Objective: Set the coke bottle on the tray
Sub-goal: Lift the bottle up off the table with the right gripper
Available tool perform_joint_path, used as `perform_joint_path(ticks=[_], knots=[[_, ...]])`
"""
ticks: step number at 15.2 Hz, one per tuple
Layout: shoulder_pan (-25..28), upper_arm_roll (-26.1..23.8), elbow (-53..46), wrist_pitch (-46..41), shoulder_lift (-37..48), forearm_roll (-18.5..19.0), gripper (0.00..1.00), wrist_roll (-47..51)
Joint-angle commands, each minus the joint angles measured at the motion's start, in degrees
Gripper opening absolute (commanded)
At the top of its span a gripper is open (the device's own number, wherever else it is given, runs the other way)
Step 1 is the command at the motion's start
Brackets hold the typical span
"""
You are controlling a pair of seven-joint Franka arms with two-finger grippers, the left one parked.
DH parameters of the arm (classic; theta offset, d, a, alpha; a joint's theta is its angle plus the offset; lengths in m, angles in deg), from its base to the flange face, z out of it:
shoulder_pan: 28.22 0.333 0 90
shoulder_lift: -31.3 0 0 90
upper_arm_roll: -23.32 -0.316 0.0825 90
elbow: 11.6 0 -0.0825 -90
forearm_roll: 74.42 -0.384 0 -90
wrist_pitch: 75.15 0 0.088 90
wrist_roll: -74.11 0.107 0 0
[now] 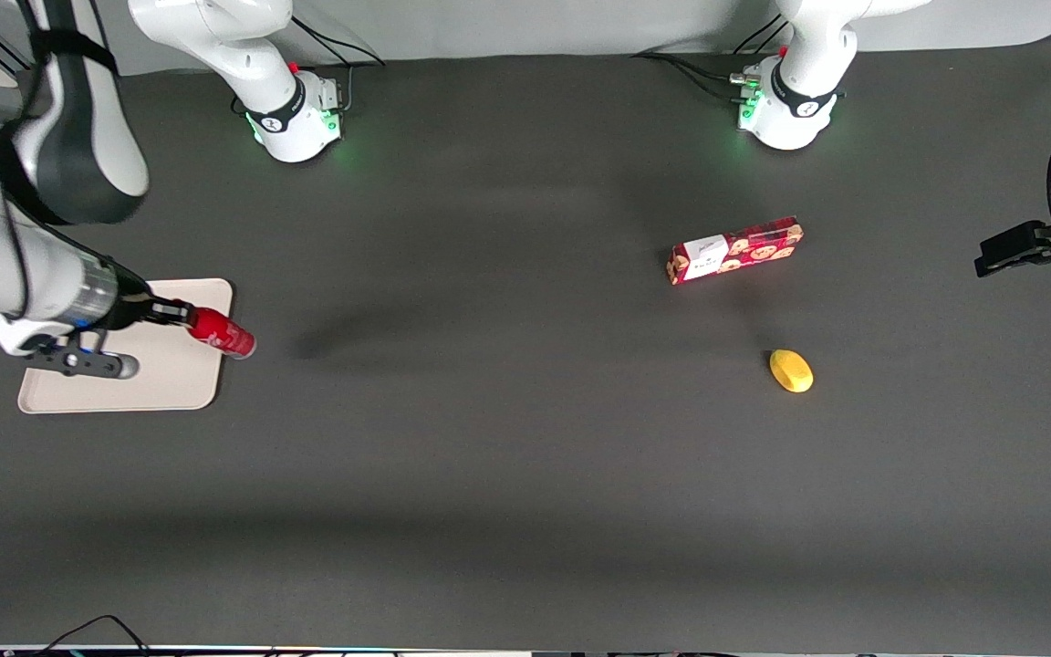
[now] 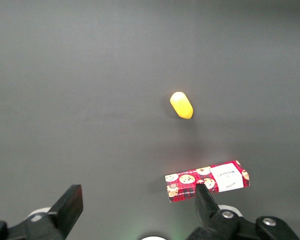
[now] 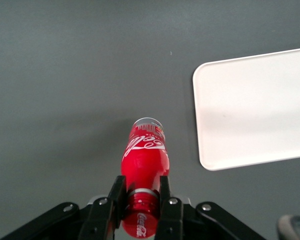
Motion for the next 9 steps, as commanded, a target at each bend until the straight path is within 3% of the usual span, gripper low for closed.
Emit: perform_joint_path(ticks=[1,5,9], knots=[[0.1,1.3,-12.9,-15.1,0.2,0.3,0.00,-5.5],[0.4,9.6,-19.8,-25.6,2.3,3.8,0.00,-21.8],[0.4,22.0,-19.6,-25.0,3.5,8.7,0.00,-40.7]])
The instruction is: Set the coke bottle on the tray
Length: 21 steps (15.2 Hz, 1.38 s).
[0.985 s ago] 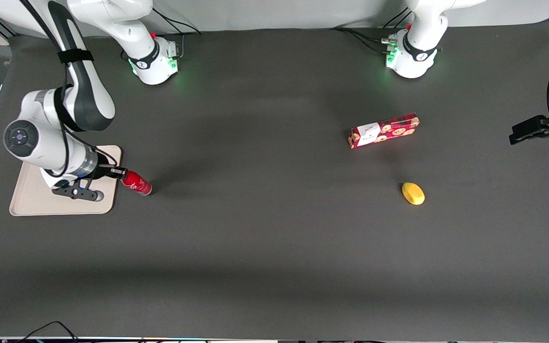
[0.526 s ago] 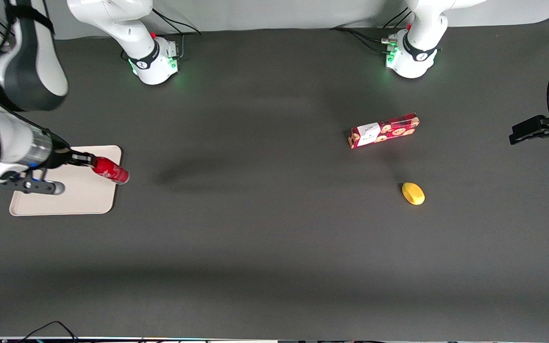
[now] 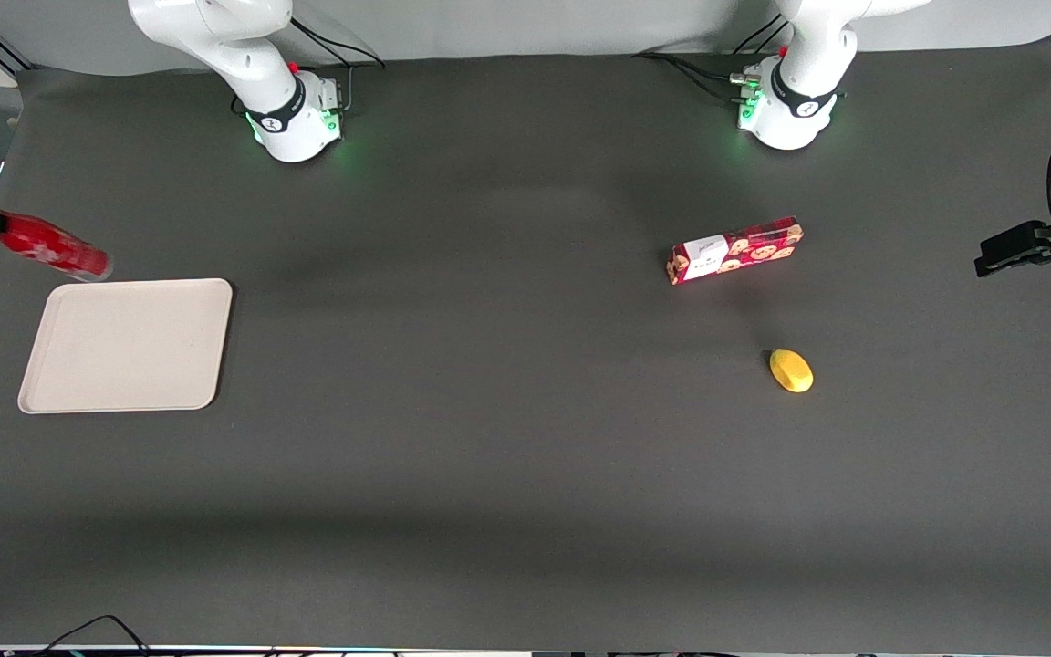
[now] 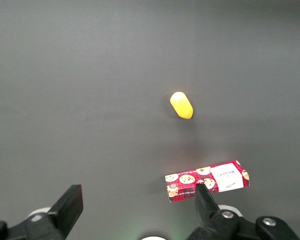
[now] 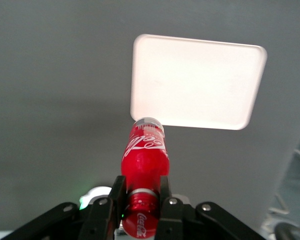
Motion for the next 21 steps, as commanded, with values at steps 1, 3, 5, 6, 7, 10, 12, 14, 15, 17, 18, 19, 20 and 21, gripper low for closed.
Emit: perform_joint_path(ticks=[1,3,5,6,7,10,12,14,15,17,18,19,20,21], knots=[[0.4,9.6,-0.7,0.3,-0.6,5.1,0.00,-14.0],[0.1,12.7,1.1,4.7,-1.1,8.1,0.00,-19.9],[-0.2,16.4,5.2,11.0,-1.3,9.1,0.00,-24.1],[-0.3,18.1,7.7,14.9,-1.6,9.1,0.00,-26.3],[-0.3,20.1,11.0,19.5,-2.0,9.0,0.00,-29.0],[-0.5,23.2,19.8,32.5,-2.5,6.3,0.00,-31.7],[-0.7,23.9,21.8,35.7,-4.6,3.9,0.00,-32.4],[-1.8,24.0,21.9,38.3,-8.8,-1.3,0.00,-35.5],[-2.0,24.7,21.9,39.9,-11.1,-3.6,0.00,-36.9],[-2.2,26.1,22.0,42.4,-14.7,-8.2,0.00,-40.9],[-2.6,26.1,22.0,43.2,-15.9,-9.9,0.00,-42.3],[-2.8,26.2,22.2,43.7,-16.5,-10.4,0.00,-42.9],[-2.8,26.7,22.9,44.1,-16.6,-10.4,0.00,-43.0],[-2.9,26.9,23.6,44.8,-16.5,-10.5,0.00,-43.3]])
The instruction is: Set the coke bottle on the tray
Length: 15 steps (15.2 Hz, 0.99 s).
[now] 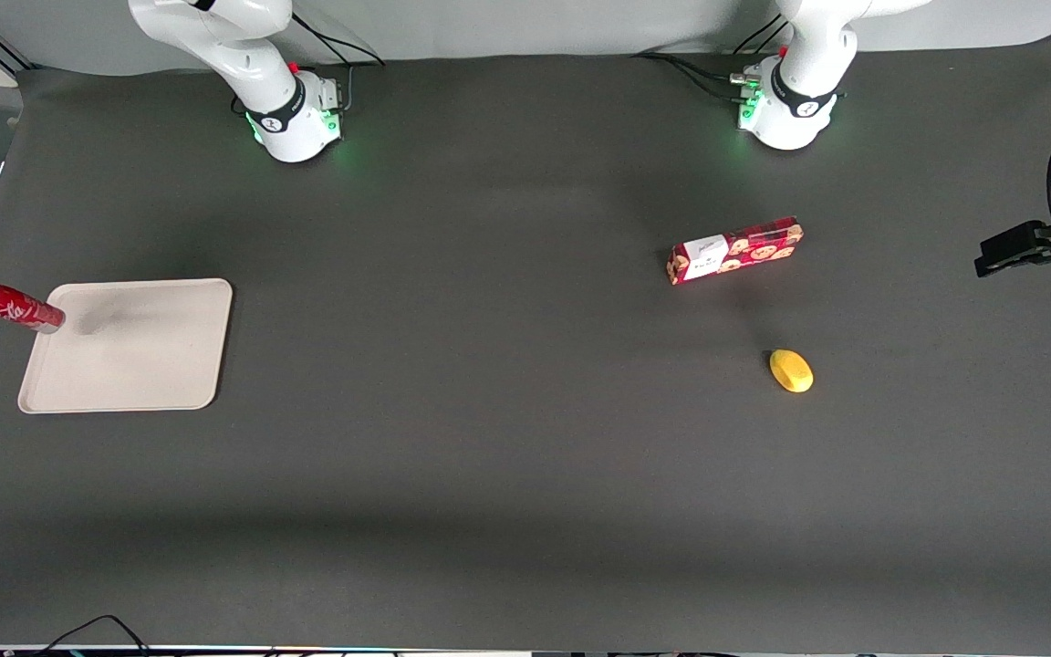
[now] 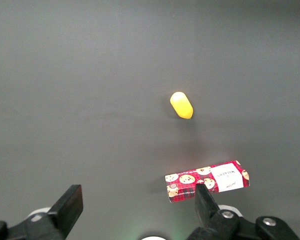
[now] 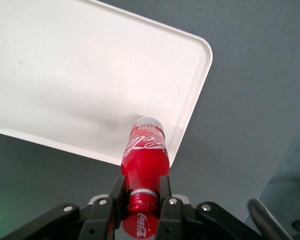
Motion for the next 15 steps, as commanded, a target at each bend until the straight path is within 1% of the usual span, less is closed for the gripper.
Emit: perform_joint_path(ticks=[1,3,7,9,13,14,15], knots=[[-1.0,1.3,1.3,2.9,-0.6,-2.0,0.00,-4.2],[-1.1,1.3,3.4,5.8,-0.6,-2.0,0.00,-4.7],[-1.2,1.3,3.7,6.3,-0.6,-2.2,0.00,-5.4],[-1.2,1.3,4.1,6.8,-0.8,-4.0,0.00,-5.8],[-1.2,1.3,4.1,7.0,-0.8,-4.3,0.00,-5.8],[-1.2,1.3,4.2,7.1,-0.8,-4.3,0.06,-5.8],[-1.2,1.3,4.2,7.1,-0.9,-4.7,0.14,-5.8]])
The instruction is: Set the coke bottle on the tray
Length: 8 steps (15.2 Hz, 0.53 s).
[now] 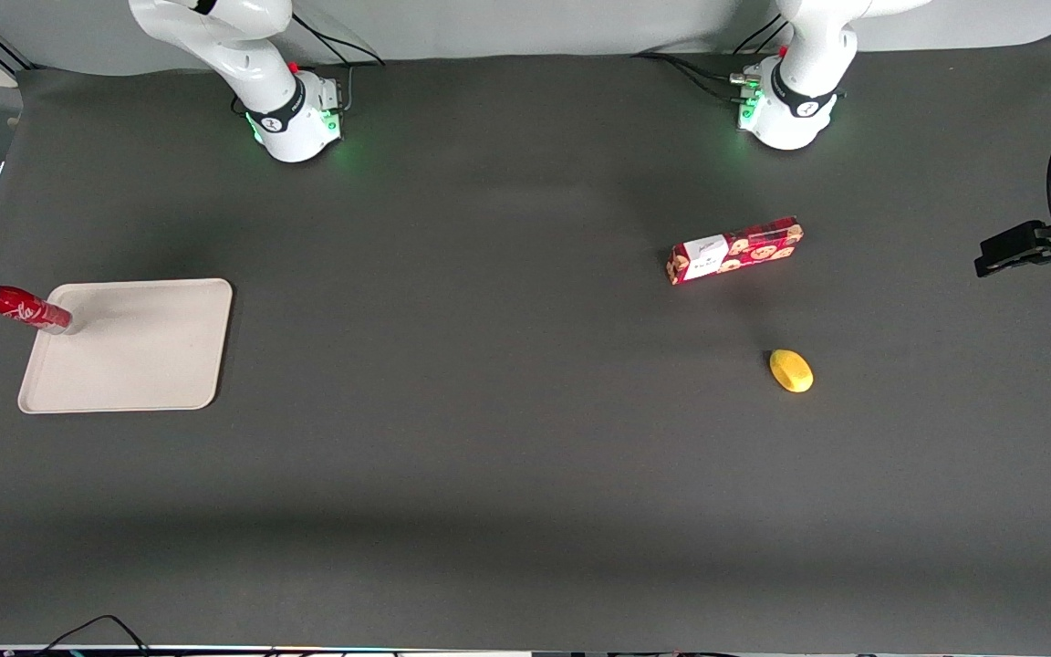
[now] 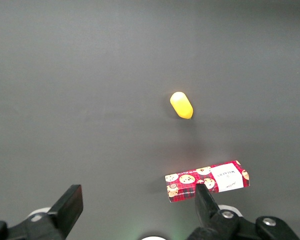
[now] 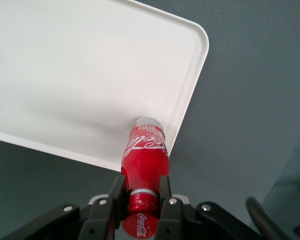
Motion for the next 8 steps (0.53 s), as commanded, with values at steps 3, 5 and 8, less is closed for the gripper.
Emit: perform_joint_path(ticks=[3,5,8], knots=[[0.4,0.7,0.5,0.8,0.5,-2.9,0.63,-2.2],[0.5,0.6,0.5,0.7,0.5,-3.0,0.86,-2.2],[0.8,0.7,0.3,0.3,0.6,-3.0,1.00,-2.1]])
